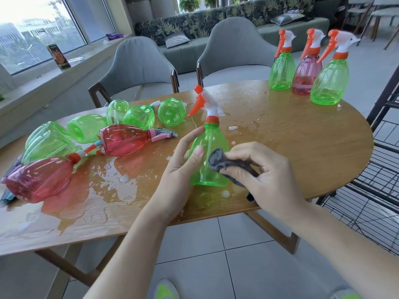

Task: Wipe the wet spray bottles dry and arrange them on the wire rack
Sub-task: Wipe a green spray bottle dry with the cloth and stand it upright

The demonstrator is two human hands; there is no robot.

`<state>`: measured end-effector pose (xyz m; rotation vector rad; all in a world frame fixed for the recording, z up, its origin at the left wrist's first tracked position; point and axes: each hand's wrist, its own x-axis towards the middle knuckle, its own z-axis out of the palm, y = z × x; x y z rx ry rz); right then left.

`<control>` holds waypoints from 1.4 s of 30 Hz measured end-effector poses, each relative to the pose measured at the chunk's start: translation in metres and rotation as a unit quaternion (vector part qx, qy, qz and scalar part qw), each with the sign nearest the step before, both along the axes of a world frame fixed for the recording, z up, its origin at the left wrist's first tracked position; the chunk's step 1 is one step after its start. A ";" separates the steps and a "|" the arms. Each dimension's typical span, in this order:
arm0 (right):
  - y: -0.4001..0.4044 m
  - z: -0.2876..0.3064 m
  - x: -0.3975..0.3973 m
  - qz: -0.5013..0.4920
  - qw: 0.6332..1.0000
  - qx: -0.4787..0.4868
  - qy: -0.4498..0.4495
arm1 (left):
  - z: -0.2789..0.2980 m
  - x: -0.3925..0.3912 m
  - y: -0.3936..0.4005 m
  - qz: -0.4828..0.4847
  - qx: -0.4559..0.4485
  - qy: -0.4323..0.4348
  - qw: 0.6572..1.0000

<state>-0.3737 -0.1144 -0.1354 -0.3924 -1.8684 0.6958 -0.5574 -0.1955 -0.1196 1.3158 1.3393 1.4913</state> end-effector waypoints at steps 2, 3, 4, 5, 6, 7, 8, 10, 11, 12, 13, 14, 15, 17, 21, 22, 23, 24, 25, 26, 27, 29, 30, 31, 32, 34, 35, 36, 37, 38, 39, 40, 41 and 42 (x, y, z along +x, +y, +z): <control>-0.005 -0.006 0.001 0.007 0.998 0.058 -0.027 | 0.001 0.002 0.001 0.018 0.000 0.020 1.000; -0.007 -0.008 0.000 0.011 0.996 0.084 -0.040 | 0.002 0.005 0.001 0.020 -0.002 0.028 0.999; -0.008 -0.009 -0.001 0.015 0.993 0.110 -0.051 | 0.004 0.007 0.001 0.025 -0.004 0.039 0.999; -0.008 -0.009 -0.001 0.016 0.989 0.134 -0.059 | 0.004 0.009 0.001 0.031 -0.007 0.049 0.998; -0.008 -0.010 -0.001 0.014 0.985 0.157 -0.064 | 0.004 0.009 0.000 0.034 -0.011 0.055 0.998; -0.007 -0.010 -0.001 0.010 0.981 0.180 -0.069 | 0.005 0.008 -0.001 0.037 -0.014 0.057 0.998; -0.006 -0.009 -0.001 0.004 0.977 0.200 -0.072 | 0.006 0.007 -0.002 0.040 -0.016 0.054 0.998; -0.001 -0.007 -0.001 -0.015 0.973 0.220 -0.070 | 0.009 0.004 -0.004 0.028 -0.022 0.037 0.999; 0.002 -0.005 -0.001 -0.028 0.973 0.219 -0.062 | 0.008 0.003 -0.005 0.012 -0.023 0.018 0.999; 0.004 -0.002 -0.002 -0.043 0.975 0.212 -0.050 | 0.006 0.001 -0.006 -0.006 -0.024 0.002 1.000; 0.007 0.002 -0.003 -0.059 0.978 0.199 -0.037 | 0.005 0.000 -0.007 -0.021 -0.025 -0.004 0.999; 0.010 0.006 -0.003 -0.074 0.981 0.180 -0.025 | 0.005 -0.002 -0.009 -0.033 -0.024 -0.004 0.999; 0.013 0.009 -0.004 -0.087 0.984 0.155 -0.015 | 0.005 -0.003 -0.010 -0.043 -0.022 -0.004 0.999; 0.019 0.014 -0.004 -0.108 0.989 0.097 0.003 | 0.005 -0.006 -0.011 -0.054 -0.023 -0.002 0.998; 0.020 0.015 -0.001 -0.096 0.995 0.035 0.014 | 0.005 -0.008 -0.011 -0.052 -0.021 0.039 0.998; 0.017 0.013 -0.001 -0.082 0.996 0.035 0.007 | 0.005 -0.008 -0.011 -0.046 -0.021 0.048 0.998; 0.013 0.012 -0.001 -0.068 0.997 0.037 -0.004 | 0.005 -0.008 -0.011 -0.039 -0.018 0.059 0.997; 0.009 0.010 -0.001 -0.057 0.997 0.042 -0.015 | 0.005 -0.009 -0.011 -0.028 -0.016 0.072 0.997; 0.007 0.009 -0.002 -0.051 0.997 0.048 -0.025 | 0.005 -0.009 -0.011 -0.017 -0.012 0.088 0.996; 0.005 0.008 -0.002 -0.049 0.997 0.051 -0.031 | 0.006 -0.009 -0.011 -0.005 -0.006 0.105 0.994; 0.005 0.009 -0.003 -0.050 0.997 0.053 -0.034 | 0.006 -0.008 -0.012 0.001 -0.001 0.118 0.993; 0.006 0.012 -0.004 -0.062 0.996 0.051 -0.030 | 0.008 -0.005 -0.012 0.006 0.003 0.131 0.991; 0.007 0.014 -0.004 -0.069 0.996 0.048 -0.023 | 0.009 -0.004 -0.013 0.007 0.003 0.134 0.991; 0.008 0.016 -0.005 -0.072 0.996 0.043 -0.018 | 0.009 -0.003 -0.013 0.008 0.003 0.135 0.991; 0.008 0.016 -0.005 -0.069 0.997 0.039 -0.017 | 0.009 -0.003 -0.013 0.010 0.004 0.136 0.991; 0.005 0.014 -0.005 -0.047 0.998 0.036 -0.030 | 0.007 -0.002 -0.011 0.019 0.002 0.128 0.992; 0.004 0.011 -0.005 -0.035 0.998 0.041 -0.041 | 0.005 -0.004 -0.009 0.025 -0.003 0.112 0.993; 0.002 0.008 -0.005 -0.022 0.997 0.049 -0.052 | 0.005 -0.004 -0.008 0.029 -0.010 0.096 0.995; 0.000 0.005 -0.005 -0.009 0.996 0.059 -0.061 | 0.004 -0.004 -0.007 0.036 -0.014 0.088 0.995; -0.002 0.002 -0.004 0.006 0.995 0.071 -0.069 | 0.003 -0.004 -0.005 0.046 -0.015 0.087 0.995; -0.005 -0.001 -0.004 0.017 0.993 0.088 -0.078 | 0.003 -0.004 -0.004 0.054 -0.018 0.090 0.994; -0.007 -0.003 -0.004 0.025 0.990 0.109 -0.086 | 0.004 -0.003 -0.004 0.064 -0.023 0.088 0.994; -0.010 -0.006 -0.004 0.028 0.986 0.133 -0.095 | 0.004 -0.003 -0.003 0.073 -0.028 0.086 0.993; -0.012 -0.008 -0.004 0.027 0.981 0.159 -0.105 | 0.005 -0.003 -0.003 0.074 -0.033 0.085 0.993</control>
